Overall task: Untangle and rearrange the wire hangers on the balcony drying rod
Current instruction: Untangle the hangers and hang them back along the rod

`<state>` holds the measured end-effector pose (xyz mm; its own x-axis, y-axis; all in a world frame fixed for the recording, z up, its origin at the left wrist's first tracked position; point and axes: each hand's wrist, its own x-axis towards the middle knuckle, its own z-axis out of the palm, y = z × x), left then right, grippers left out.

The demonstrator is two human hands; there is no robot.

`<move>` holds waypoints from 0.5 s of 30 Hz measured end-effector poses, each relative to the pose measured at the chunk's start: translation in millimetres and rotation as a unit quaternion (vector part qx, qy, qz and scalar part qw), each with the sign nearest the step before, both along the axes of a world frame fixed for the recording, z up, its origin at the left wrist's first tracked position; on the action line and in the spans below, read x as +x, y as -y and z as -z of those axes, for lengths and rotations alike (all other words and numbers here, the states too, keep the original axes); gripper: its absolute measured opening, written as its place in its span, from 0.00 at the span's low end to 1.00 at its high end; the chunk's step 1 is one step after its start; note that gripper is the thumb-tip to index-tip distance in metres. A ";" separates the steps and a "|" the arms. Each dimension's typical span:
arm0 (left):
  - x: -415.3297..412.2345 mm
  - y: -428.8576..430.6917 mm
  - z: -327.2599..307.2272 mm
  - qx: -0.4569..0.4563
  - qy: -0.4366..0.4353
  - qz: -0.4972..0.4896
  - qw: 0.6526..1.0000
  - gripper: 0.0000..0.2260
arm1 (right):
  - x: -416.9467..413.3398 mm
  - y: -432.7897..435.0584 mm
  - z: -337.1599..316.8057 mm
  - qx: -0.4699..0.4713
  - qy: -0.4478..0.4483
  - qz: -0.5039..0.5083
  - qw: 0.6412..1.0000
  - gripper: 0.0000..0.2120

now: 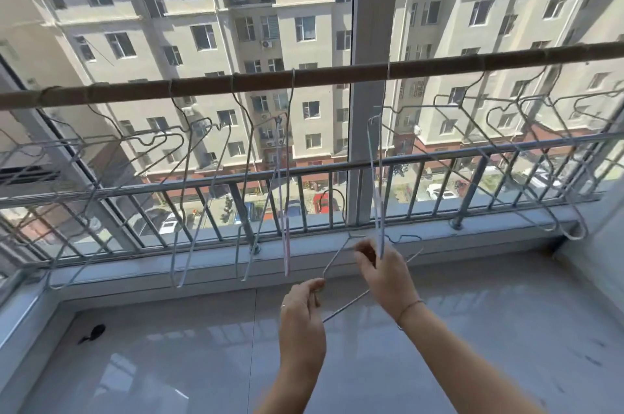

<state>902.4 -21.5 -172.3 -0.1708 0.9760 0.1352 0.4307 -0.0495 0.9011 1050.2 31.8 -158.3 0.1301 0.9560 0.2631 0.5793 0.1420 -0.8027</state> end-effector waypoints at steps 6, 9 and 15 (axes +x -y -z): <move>-37.1 -20.1 10.6 0.052 -0.109 -0.005 0.993 0.17 | 33.1 -18.3 4.1 -0.125 0.194 -0.015 0.973 0.10; -48.6 -33.0 11.0 0.034 -0.111 -0.017 0.993 0.14 | 35.4 -2.8 -3.9 -0.156 0.198 -0.072 0.965 0.06; -28.2 -23.9 2.4 -0.061 -0.066 -0.056 0.994 0.15 | 3.4 56.2 -22.0 -0.162 0.084 -0.076 0.980 0.09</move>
<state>874.2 2.4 -174.7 -0.2670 0.9627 0.0448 0.5430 0.1119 0.8322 1053.6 -24.4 -136.2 -0.0395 0.9979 -0.0520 0.6998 -0.0095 -0.7143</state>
